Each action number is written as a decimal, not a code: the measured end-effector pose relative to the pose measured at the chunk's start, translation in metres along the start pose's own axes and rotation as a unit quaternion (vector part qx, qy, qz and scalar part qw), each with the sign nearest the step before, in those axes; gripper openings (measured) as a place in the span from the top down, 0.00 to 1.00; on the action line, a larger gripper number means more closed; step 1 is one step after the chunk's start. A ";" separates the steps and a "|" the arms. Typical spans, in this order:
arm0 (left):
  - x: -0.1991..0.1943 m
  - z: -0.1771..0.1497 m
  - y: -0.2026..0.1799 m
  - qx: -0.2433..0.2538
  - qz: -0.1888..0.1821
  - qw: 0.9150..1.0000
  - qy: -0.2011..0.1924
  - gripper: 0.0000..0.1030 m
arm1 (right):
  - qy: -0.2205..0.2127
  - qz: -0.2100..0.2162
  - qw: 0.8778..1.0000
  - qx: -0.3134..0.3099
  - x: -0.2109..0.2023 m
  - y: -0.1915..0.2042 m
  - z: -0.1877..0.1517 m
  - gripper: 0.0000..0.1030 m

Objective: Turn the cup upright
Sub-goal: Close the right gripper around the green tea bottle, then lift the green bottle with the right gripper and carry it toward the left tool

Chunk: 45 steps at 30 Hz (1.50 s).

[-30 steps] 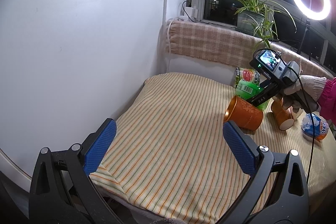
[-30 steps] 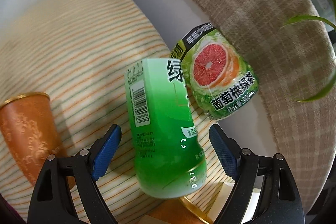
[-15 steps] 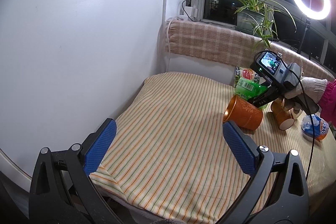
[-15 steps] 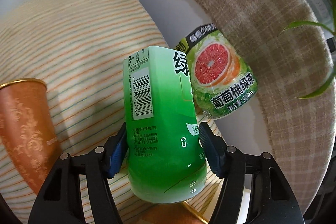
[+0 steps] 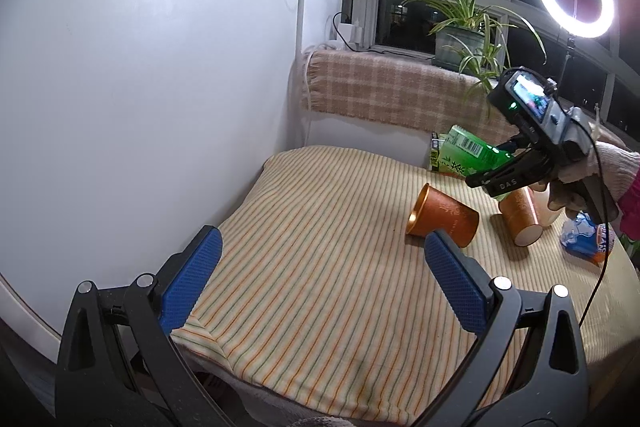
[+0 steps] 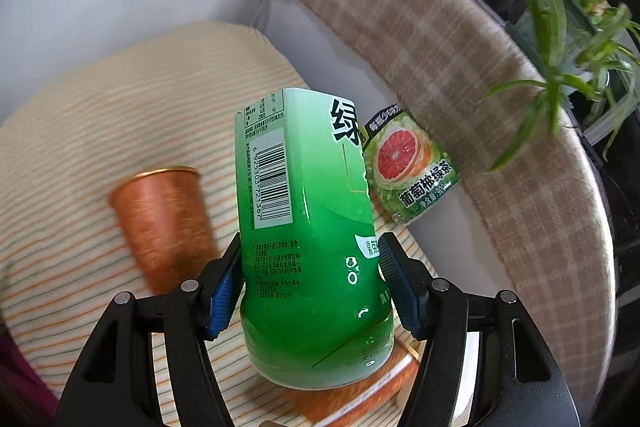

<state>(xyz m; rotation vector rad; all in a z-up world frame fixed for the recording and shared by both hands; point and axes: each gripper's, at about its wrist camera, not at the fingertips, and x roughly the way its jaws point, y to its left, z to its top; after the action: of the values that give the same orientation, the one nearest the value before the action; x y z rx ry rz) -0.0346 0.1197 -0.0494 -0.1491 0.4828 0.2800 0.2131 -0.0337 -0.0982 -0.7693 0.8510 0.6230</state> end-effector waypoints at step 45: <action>0.003 -0.006 -0.090 0.053 -0.137 0.988 0.050 0.00 | -0.020 0.242 0.757 0.607 -0.043 -0.008 -0.242 0.34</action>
<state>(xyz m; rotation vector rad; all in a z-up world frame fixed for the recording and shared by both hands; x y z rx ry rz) -0.0079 0.0335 -0.0489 -0.1237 0.5698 -0.0233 0.0950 -0.2396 -0.1638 0.6817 1.1919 0.3895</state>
